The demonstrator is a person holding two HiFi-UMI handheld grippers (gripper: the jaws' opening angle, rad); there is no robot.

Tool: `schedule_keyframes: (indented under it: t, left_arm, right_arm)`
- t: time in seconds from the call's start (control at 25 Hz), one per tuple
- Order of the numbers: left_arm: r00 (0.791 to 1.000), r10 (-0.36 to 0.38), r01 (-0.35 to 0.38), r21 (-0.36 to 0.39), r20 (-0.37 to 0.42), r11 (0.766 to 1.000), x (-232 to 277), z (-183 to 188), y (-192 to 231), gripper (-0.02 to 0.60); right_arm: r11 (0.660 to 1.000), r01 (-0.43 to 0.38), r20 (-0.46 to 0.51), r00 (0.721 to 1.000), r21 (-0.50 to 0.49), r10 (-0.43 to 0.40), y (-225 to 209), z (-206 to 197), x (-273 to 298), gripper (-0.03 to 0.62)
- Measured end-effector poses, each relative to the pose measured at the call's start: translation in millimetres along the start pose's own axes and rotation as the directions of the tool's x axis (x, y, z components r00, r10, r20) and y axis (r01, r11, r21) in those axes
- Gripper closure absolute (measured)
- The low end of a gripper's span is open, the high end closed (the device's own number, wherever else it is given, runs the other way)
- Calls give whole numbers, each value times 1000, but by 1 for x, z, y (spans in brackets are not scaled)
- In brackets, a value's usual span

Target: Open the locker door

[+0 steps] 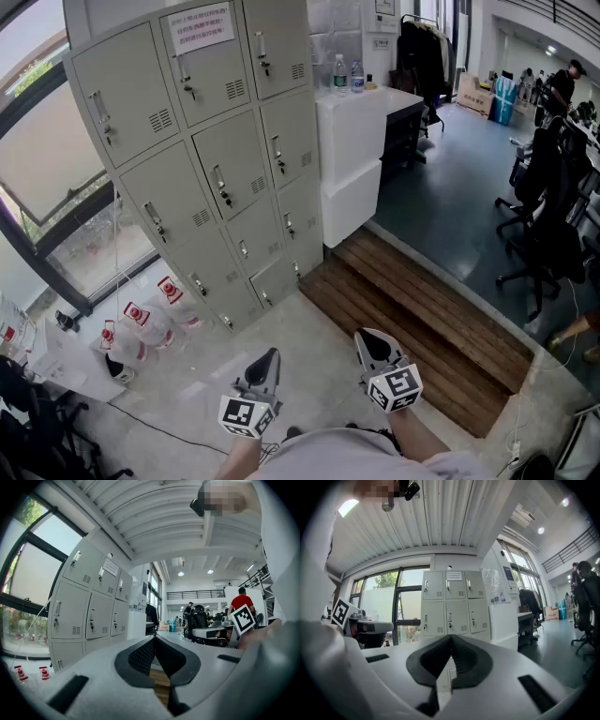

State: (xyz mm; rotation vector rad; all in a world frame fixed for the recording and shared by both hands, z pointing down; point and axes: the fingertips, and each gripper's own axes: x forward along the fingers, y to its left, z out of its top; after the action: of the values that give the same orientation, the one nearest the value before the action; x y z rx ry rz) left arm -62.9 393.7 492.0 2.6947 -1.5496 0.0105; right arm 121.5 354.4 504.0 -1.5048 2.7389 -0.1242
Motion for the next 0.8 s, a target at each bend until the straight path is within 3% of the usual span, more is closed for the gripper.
schedule_keyframes:
  t: [0.4,0.8]
  left_arm:
    - [999,27,-26,-33,17,999,5,5,3,574]
    - [999,45,-45,-4,1,999,17,4,-5,574]
  right_arm:
    - [1000,-5,-10,1000,2,6,-6,1,1,582]
    - [999,-40,9,999,18,40,-16,6,0,582]
